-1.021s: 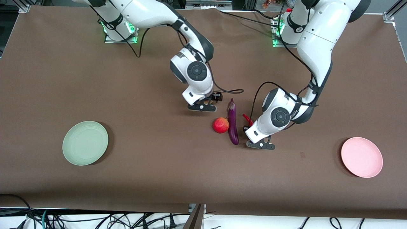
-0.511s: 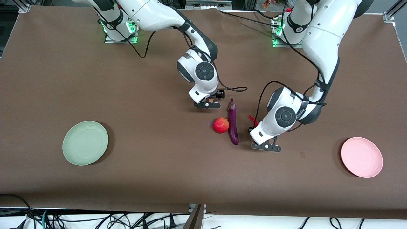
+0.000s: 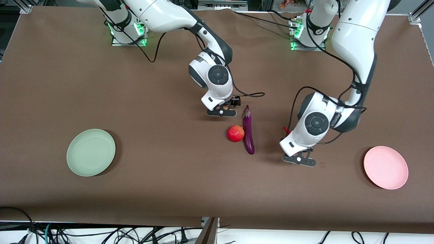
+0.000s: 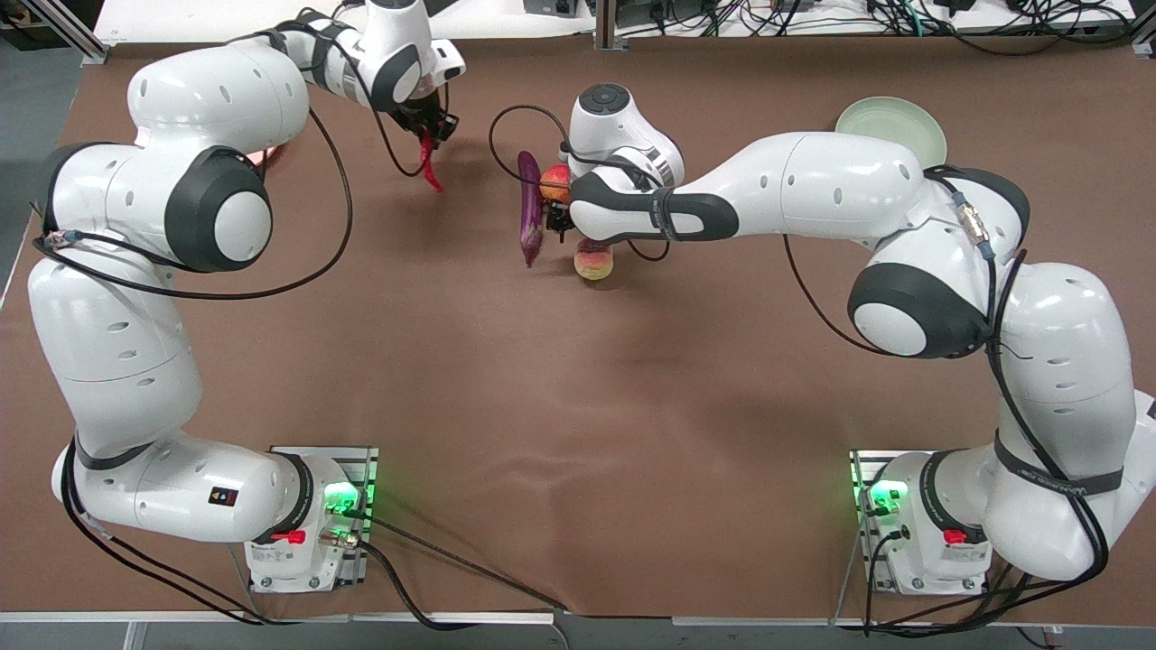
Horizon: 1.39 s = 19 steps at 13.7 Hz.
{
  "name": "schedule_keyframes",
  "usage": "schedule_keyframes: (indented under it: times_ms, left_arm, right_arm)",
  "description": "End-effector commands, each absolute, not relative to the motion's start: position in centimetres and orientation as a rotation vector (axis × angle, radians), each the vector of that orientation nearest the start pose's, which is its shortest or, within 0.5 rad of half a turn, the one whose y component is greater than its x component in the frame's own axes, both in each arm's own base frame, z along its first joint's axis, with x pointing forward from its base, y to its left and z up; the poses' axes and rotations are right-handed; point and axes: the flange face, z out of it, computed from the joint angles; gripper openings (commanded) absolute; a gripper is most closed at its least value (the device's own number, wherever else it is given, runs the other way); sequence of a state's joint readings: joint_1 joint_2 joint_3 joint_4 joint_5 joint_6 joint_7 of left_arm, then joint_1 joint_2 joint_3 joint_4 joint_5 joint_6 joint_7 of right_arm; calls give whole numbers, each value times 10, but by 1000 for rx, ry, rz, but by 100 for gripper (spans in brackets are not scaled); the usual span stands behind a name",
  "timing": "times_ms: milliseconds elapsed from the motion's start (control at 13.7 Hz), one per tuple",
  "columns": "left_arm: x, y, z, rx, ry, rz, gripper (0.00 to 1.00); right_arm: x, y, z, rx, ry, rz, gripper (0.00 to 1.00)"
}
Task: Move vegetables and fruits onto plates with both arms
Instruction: 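Carry the red chili onto the pink plate and open the left gripper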
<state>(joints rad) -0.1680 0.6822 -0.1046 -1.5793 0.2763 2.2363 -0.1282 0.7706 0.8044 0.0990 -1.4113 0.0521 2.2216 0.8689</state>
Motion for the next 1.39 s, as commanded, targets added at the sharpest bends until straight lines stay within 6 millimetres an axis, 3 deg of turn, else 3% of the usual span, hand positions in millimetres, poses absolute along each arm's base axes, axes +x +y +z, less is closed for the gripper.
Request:
schedule_keyframes:
  times_ms: [0,292,438,730,876,1313]
  left_arm:
    - [695,-101,258,-2817,674,-17,1]
    - [719,2,268,-2718,991,10,2]
    - [724,40,265,-2689,1049,-31,2]
    - [726,78,254,-2673,1064,-79,2]
    - [724,110,244,-2675,1041,-99,3]
    - [718,174,252,-2607,1182,-115,6]
  right_arm:
    - [481,546,234,-3086,73,135,100]
    - [485,536,255,-3110,2,173,100]
    - [478,541,254,-3115,-10,177,100]
    - [464,550,234,-3154,-58,171,100]
    - [463,551,228,-3158,-64,175,100]
    - [459,552,206,-3180,-98,155,100]
